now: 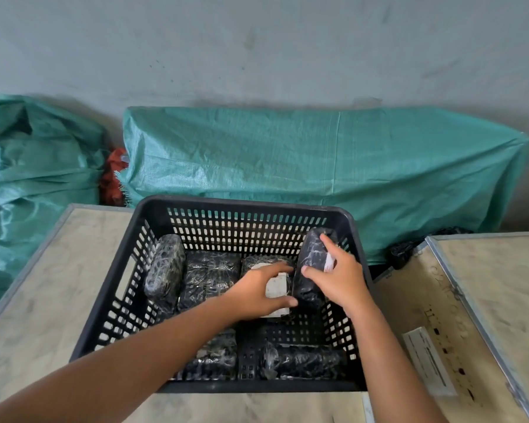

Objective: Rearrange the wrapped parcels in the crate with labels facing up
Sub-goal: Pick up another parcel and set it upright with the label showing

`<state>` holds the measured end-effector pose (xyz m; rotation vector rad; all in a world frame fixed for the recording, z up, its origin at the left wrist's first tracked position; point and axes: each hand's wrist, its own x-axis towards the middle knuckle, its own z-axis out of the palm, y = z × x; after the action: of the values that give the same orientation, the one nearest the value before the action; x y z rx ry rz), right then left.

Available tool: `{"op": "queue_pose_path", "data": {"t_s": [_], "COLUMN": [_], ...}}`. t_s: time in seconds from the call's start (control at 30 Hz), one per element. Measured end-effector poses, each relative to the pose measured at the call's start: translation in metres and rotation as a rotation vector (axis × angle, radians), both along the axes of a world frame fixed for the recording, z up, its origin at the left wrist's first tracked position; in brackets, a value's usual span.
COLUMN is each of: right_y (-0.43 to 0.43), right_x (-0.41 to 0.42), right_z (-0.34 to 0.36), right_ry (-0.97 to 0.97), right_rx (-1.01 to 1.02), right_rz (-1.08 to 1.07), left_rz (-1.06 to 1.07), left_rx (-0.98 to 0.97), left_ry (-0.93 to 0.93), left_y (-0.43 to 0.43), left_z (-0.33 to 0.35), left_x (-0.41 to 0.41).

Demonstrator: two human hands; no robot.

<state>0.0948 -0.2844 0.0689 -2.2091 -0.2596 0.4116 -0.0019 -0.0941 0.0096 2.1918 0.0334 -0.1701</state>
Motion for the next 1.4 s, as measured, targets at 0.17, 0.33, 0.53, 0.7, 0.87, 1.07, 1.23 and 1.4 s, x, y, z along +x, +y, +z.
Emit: {"op": "queue_pose_path", "data": {"t_s": [0.17,0.33,0.53,0.7,0.87,1.07,1.23,1.4], "right_y": [0.010,0.027,0.023,0.008,0.003,0.017,0.022,0.023], "right_x": [0.008,0.001,-0.006,0.005,0.013,0.015,0.007,0.004], "right_z": [0.038,0.053,0.051,0.022,-0.007,-0.044,-0.070,-0.090], "right_ry": [0.253,0.426,0.271,-0.156,0.069,0.191,0.228,0.175], "right_rx": [0.396,0.577,0.381,0.180,0.192,0.094,-0.222,-0.288], "right_rz": [-0.194,-0.143,0.076,0.149,0.333,0.334,0.419,0.423], "left_rz": [0.142,0.263,0.236,0.329,0.322,0.404,0.316,0.168], "left_rx": [-0.162,-0.091,-0.010,-0.238,-0.511,-0.453,-0.126,0.049], "left_ry": [-0.129,-0.408,-0.491,-0.379,-0.176,0.004,0.076,0.230], "left_y": [-0.018,-0.006,0.014,0.028,0.037,0.028,0.025,0.029], "left_z": [0.019,0.027,0.027,0.030,0.026,-0.001,-0.029,-0.050], "left_x": [-0.002,-0.009,-0.011,-0.004,0.010,0.020,0.012,0.006]}}
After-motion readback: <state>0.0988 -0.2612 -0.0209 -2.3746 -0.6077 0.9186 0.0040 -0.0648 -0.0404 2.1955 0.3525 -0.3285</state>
